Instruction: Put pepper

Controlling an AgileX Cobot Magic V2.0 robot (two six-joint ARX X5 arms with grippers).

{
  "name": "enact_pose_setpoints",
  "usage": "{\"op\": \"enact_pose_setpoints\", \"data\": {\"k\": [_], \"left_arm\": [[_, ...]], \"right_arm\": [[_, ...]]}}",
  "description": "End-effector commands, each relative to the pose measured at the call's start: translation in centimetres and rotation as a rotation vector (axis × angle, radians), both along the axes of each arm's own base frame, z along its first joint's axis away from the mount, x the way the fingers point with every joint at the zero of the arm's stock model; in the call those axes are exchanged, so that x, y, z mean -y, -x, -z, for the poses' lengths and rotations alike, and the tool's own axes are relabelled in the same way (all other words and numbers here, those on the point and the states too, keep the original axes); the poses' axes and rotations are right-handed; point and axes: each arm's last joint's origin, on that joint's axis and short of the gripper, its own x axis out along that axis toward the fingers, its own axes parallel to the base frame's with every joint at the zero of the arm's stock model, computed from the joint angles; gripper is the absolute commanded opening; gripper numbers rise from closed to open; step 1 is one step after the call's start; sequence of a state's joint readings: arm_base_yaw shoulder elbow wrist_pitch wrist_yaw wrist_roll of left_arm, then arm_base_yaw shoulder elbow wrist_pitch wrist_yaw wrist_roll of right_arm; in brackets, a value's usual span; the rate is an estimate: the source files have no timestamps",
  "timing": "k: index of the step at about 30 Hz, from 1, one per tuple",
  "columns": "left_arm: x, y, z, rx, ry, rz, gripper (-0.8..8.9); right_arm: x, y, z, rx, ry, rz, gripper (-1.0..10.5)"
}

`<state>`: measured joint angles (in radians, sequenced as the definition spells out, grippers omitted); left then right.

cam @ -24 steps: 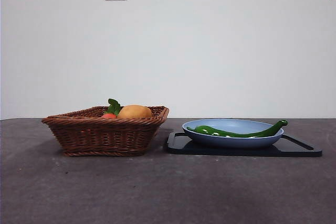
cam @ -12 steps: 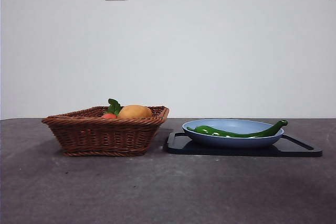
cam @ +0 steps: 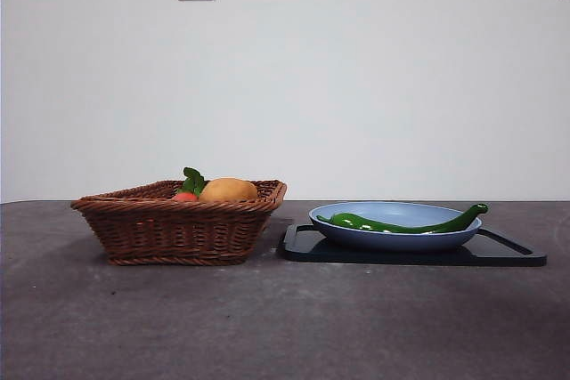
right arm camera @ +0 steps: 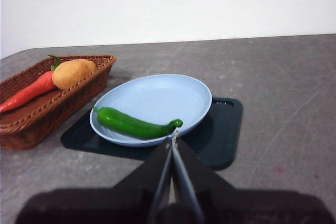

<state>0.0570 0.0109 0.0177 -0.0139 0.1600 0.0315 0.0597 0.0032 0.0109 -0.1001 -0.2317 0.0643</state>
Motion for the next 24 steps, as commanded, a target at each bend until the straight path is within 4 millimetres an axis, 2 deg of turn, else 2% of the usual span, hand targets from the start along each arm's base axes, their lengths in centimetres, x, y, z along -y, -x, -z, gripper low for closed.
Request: {"op": "enact_pose_setpoints", "data": {"k": [1, 24], "left_arm": [[-0.03, -0.05, 0.25, 0.001, 0.009, -0.003, 0.08], [-0.03, -0.05, 0.25, 0.001, 0.009, -0.003, 0.08]], "right_arm": [[-0.01, 0.03, 0.32, -0.031, -0.017, 0.003, 0.1], [0.0, 0.04, 0.37, -0.036, -0.014, 0.003, 0.1]]}}
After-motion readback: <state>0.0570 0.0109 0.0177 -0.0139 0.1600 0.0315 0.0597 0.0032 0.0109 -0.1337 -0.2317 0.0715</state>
